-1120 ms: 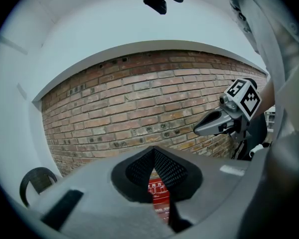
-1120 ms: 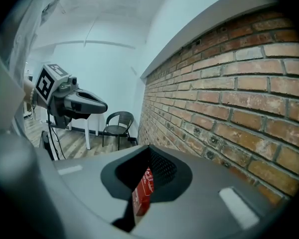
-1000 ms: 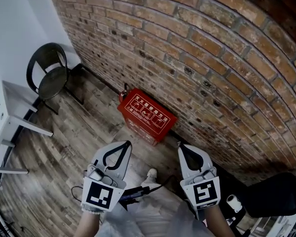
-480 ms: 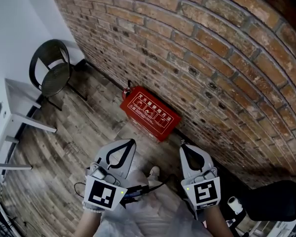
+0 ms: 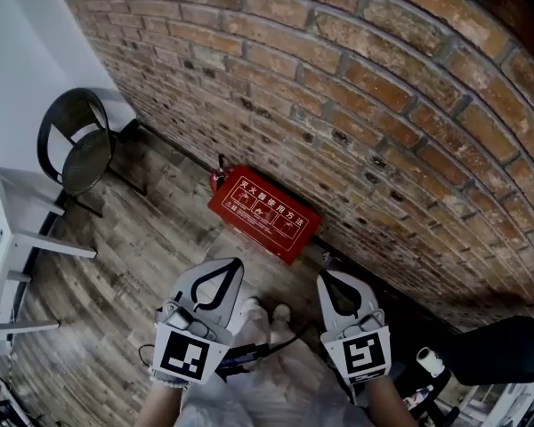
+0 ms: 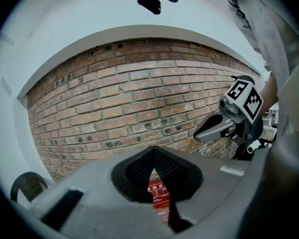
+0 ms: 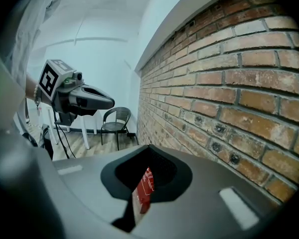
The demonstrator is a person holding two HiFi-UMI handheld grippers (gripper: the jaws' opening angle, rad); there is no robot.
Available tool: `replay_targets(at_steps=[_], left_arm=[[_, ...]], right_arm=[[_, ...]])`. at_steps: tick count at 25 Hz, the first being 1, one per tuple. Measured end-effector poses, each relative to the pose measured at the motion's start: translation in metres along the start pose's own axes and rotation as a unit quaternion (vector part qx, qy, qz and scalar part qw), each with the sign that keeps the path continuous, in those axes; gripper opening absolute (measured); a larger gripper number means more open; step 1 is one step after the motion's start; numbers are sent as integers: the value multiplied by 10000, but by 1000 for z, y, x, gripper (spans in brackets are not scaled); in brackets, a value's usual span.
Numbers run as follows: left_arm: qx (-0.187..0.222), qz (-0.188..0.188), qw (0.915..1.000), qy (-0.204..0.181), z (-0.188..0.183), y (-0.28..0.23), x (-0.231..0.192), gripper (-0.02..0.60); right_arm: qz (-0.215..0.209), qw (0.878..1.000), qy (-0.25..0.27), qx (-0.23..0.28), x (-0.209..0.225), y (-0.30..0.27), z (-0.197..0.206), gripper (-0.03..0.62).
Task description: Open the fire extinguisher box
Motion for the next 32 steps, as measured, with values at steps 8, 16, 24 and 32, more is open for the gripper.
replay_targets(at_steps=[8,16,24,32], left_arm=[[-129,301,9994,66,27,-19,-1,-2],[-375,422,9984,81,61,-30,-3,-2],[-417,331,9983,238,97,-43,-1,-2],[-400,265,9981,399,159,-71,1,-2]], right_arm=[[110,9994,-241,-200,0,-18,24,6],[138,9978,-592,-262,7,-39,54,6],[139,9954,-833,-450,15,-55,96,6],[46,9922,-1057,-662,15,-77,154,6]])
Point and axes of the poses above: the fingertips, and each gripper's own axes: y backward along the fingers, x to its right, z out of its underside, the point moved 2 cm from there along y, backward along the fingers, and after that the axes turned 8 degrees about x, right-handed, at the moved point
